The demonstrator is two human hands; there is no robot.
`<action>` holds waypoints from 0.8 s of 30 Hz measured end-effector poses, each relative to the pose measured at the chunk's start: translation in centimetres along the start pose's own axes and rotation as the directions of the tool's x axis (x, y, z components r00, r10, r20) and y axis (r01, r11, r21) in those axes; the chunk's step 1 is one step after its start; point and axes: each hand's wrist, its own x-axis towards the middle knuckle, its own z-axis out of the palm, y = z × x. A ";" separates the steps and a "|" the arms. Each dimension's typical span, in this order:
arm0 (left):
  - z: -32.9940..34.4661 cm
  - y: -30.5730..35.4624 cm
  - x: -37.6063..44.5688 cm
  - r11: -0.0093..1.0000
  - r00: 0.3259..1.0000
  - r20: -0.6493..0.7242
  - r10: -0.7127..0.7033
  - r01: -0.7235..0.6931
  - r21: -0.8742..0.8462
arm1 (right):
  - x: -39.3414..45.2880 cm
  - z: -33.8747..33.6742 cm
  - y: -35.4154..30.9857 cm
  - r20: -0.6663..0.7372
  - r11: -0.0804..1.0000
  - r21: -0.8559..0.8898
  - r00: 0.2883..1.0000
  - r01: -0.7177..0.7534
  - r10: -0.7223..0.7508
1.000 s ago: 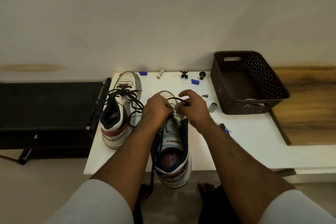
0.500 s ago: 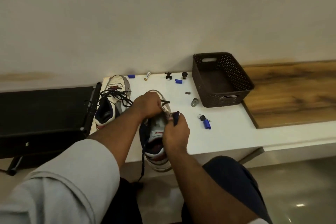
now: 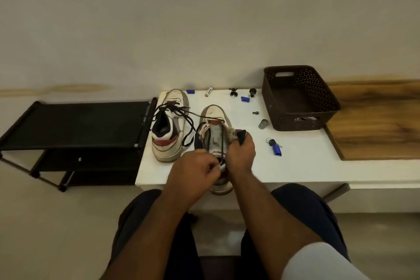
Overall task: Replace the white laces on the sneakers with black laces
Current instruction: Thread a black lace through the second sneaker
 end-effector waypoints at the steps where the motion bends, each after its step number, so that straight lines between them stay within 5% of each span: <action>1: -0.1 0.7 -1.0 0.996 1.000 -0.005 0.012 -0.012 -0.085 | 0.1 -0.1 0.0 0.009 1.000 -0.001 1.000 -0.004 0.004; 3: 0.1 1.4 -3.1 0.984 1.000 0.016 -0.018 0.021 -0.175 | 0.1 -0.4 -0.1 0.044 1.000 0.001 0.999 -0.012 0.012; 6: 0.9 -0.1 -4.2 0.950 0.969 -0.048 -0.242 0.227 -0.214 | -0.3 -0.8 -0.5 0.147 1.000 0.025 0.989 0.004 -0.007; 8: 1.0 -1.1 -3.9 0.921 0.930 -0.135 -0.342 0.303 -0.244 | -0.8 -1.6 -0.8 0.209 0.961 -0.124 0.954 0.246 -0.217; 11: 1.0 -1.3 -3.3 0.902 0.899 -0.225 -0.375 0.299 -0.311 | -1.5 -3.6 -1.5 0.551 0.637 -0.281 0.665 0.717 -0.505; 14: 1.4 -1.4 -3.0 0.888 0.894 -0.232 -0.384 0.289 -0.358 | -2.4 -5.0 -1.7 0.775 0.487 -0.283 0.496 0.826 -0.391; 18: 1.1 -0.8 -3.2 0.833 0.906 -0.172 -0.387 0.264 -0.486 | -2.6 -5.3 -1.3 0.697 0.452 -0.256 0.488 0.854 -0.526; 21: 0.3 -0.4 -3.6 0.711 0.874 0.009 -0.487 0.402 -0.576 | -3.3 -5.5 -2.1 0.626 0.526 -0.186 0.513 0.830 -0.588; 24: 0.0 -0.9 -3.9 0.773 0.875 0.211 -0.435 0.483 -0.411 | -4.1 -6.0 -2.5 0.562 0.594 -0.153 0.565 0.789 -0.604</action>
